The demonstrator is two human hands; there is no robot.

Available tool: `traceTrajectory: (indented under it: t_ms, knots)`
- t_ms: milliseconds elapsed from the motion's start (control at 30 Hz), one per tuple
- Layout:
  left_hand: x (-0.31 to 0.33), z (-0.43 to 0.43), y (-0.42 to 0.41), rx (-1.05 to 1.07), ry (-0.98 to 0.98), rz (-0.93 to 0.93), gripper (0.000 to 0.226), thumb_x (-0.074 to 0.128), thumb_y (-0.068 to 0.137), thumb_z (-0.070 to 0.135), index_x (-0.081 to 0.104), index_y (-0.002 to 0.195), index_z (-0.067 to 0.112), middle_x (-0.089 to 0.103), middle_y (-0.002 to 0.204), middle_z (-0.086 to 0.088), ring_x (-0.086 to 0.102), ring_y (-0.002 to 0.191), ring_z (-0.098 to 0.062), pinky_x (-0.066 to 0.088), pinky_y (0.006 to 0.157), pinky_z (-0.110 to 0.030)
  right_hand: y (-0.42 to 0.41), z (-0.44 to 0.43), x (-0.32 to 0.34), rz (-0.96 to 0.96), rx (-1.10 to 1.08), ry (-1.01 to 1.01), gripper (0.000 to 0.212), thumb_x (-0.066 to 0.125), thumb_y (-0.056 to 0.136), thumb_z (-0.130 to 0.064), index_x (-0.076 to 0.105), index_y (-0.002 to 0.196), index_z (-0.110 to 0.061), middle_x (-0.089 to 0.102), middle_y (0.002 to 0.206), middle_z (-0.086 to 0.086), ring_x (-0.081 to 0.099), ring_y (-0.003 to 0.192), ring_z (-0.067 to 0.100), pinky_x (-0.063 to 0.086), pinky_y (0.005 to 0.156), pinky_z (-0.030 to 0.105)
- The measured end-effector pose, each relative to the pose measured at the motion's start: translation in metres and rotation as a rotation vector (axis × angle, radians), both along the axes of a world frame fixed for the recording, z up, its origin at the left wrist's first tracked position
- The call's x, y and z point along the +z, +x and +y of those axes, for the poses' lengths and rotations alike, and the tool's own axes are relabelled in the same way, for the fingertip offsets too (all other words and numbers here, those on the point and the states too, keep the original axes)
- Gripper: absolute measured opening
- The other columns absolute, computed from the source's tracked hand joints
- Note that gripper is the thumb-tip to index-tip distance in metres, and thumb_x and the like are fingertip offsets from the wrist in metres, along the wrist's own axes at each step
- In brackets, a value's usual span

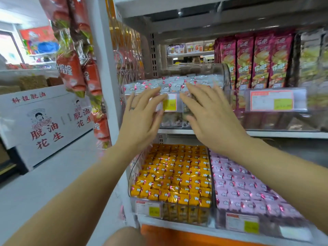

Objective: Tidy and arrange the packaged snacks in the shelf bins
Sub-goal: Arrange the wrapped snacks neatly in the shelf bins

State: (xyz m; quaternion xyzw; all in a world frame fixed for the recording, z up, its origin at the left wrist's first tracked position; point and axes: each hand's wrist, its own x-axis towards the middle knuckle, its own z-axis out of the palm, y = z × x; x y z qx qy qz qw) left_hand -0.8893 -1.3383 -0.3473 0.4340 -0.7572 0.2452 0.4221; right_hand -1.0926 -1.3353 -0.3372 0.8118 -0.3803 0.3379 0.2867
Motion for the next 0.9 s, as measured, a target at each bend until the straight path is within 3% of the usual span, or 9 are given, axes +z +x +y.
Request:
traceTrajectory:
  t_ms: [133, 200, 267, 367, 433, 500, 667, 800, 900]
  knots:
    - [-0.063, 0.026, -0.002, -0.082, 0.047, 0.179, 0.031, 0.044, 0.092, 0.018, 0.061, 0.119, 0.013, 0.054, 0.127, -0.001, 0.046, 0.12, -0.017, 0.04, 0.102, -0.041, -0.008, 0.023, -0.067, -0.11, 0.141, 0.108, 0.036, 0.045, 0.088, -0.026, 0.064, 0.117, -0.015, 0.064, 0.115, 0.003, 0.055, 0.109, 0.024, 0.033, 0.104, 0.041]
    - [-0.099, 0.033, 0.001, -0.111, 0.155, 0.188, 0.029, 0.043, 0.092, 0.022, 0.064, 0.112, 0.015, 0.055, 0.12, 0.002, 0.05, 0.112, -0.013, 0.048, 0.09, -0.039, -0.011, 0.033, -0.1, -0.018, 0.13, 0.281, 0.033, 0.043, 0.089, -0.032, 0.07, 0.105, -0.023, 0.069, 0.099, -0.006, 0.061, 0.096, 0.02, 0.027, 0.101, 0.036]
    - [-0.13, 0.033, 0.006, -0.124, 0.267, 0.087, 0.028, 0.044, 0.092, 0.026, 0.066, 0.106, 0.016, 0.057, 0.113, 0.003, 0.054, 0.104, -0.013, 0.052, 0.082, -0.038, -0.013, 0.038, -0.121, 0.176, 0.017, 0.564, 0.03, 0.041, 0.096, -0.036, 0.067, 0.112, -0.031, 0.066, 0.111, -0.012, 0.056, 0.11, 0.015, 0.011, 0.112, 0.038]
    - [-0.161, 0.027, 0.01, -0.104, 0.57, -0.063, 0.042, 0.041, 0.088, 0.051, 0.069, 0.103, 0.023, 0.059, 0.112, 0.005, 0.054, 0.105, -0.016, 0.048, 0.089, -0.043, -0.019, 0.036, -0.143, 0.337, -0.076, 0.761, 0.029, 0.042, 0.099, -0.04, 0.061, 0.121, -0.035, 0.059, 0.124, -0.015, 0.043, 0.124, 0.009, -0.004, 0.116, 0.044]
    - [-0.172, 0.022, 0.01, -0.07, 0.771, -0.126, 0.054, 0.038, 0.081, 0.068, 0.067, 0.105, 0.03, 0.054, 0.119, 0.008, 0.048, 0.114, -0.015, 0.04, 0.098, -0.039, -0.018, 0.031, -0.149, 0.347, -0.093, 0.777, 0.028, 0.044, 0.099, -0.038, 0.062, 0.118, -0.036, 0.059, 0.123, -0.015, 0.045, 0.123, 0.009, -0.006, 0.115, 0.046]
    - [-0.179, 0.016, 0.009, -0.029, 0.85, -0.169, 0.048, 0.046, 0.082, 0.067, 0.063, 0.111, 0.033, 0.048, 0.123, 0.01, 0.042, 0.118, -0.015, 0.034, 0.099, -0.033, -0.016, 0.023, -0.152, 0.337, -0.086, 0.776, 0.027, 0.044, 0.099, -0.035, 0.065, 0.115, -0.035, 0.061, 0.122, -0.016, 0.048, 0.121, 0.007, -0.007, 0.115, 0.047]
    - [-0.183, 0.004, 0.003, -0.001, 0.867, -0.022, 0.027, 0.062, 0.085, 0.05, 0.067, 0.106, 0.034, 0.043, 0.11, 0.012, 0.044, 0.109, -0.01, 0.037, 0.099, -0.039, -0.008, 0.007, -0.16, 0.369, -0.108, 0.751, 0.026, 0.044, 0.098, -0.036, 0.064, 0.114, -0.038, 0.063, 0.121, -0.018, 0.054, 0.117, 0.007, -0.004, 0.117, 0.045]
    - [-0.189, 0.0, 0.0, 0.039, 0.845, 0.058, 0.025, 0.063, 0.086, 0.046, 0.067, 0.106, 0.031, 0.042, 0.105, 0.009, 0.043, 0.103, -0.008, 0.034, 0.1, -0.036, -0.003, 0.007, -0.166, 0.326, -0.126, 0.708, 0.021, 0.047, 0.097, -0.036, 0.063, 0.11, -0.036, 0.067, 0.112, -0.014, 0.057, 0.111, 0.01, -0.005, 0.117, 0.043]
    - [-0.191, 0.003, 0.002, -0.003, 0.847, 0.071, 0.024, 0.061, 0.089, 0.042, 0.068, 0.106, 0.027, 0.044, 0.105, 0.006, 0.044, 0.102, -0.01, 0.035, 0.099, -0.035, -0.006, 0.008, -0.163, 0.263, -0.088, 0.784, 0.019, 0.048, 0.096, -0.038, 0.064, 0.108, -0.036, 0.066, 0.114, -0.015, 0.055, 0.112, 0.007, -0.009, 0.117, 0.041]
